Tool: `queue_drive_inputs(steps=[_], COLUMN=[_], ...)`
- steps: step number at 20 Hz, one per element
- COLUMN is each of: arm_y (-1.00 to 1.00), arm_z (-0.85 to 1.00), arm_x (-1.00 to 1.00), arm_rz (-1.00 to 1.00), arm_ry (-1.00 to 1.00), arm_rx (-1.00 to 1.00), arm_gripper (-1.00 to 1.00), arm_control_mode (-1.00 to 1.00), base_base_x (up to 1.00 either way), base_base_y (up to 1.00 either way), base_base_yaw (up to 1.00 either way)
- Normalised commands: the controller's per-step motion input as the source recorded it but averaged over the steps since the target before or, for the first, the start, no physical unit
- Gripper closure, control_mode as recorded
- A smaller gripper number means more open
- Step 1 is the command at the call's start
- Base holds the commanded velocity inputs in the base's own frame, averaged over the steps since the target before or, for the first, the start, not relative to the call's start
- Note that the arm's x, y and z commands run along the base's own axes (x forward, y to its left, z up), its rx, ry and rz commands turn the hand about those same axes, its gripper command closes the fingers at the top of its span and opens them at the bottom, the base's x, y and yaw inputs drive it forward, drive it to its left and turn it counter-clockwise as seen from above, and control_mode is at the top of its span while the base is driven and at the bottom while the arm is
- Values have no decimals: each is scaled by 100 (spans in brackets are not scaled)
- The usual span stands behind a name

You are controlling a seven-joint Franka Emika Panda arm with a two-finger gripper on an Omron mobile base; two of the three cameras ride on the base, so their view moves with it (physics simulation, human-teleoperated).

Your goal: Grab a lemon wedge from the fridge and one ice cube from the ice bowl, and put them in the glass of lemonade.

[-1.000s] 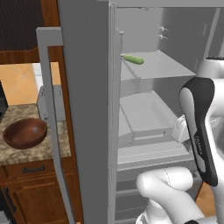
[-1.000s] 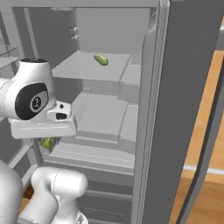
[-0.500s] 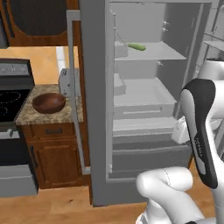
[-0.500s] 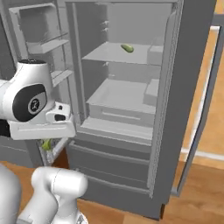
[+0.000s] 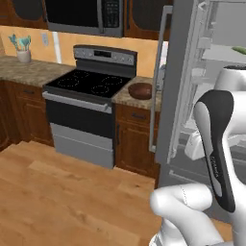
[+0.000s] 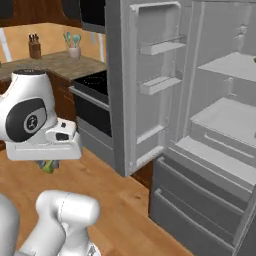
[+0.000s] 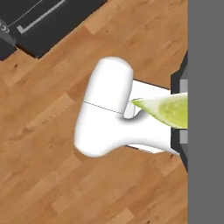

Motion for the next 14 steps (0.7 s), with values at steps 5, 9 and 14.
queue_drive_inputs(steps=[5,9,14], arm_y=[0,0,0], arm_z=[0,0,0], arm_x=[0,0,0], arm_rz=[0,0,0], arm_ry=[0,0,0], arm_rx=[0,0,0], arm_gripper=[100,100,100], arm_control_mode=[100,100,100], base_base_x=[67,100,100], base_base_y=[65,90,85], base_base_yaw=[46,4,-34])
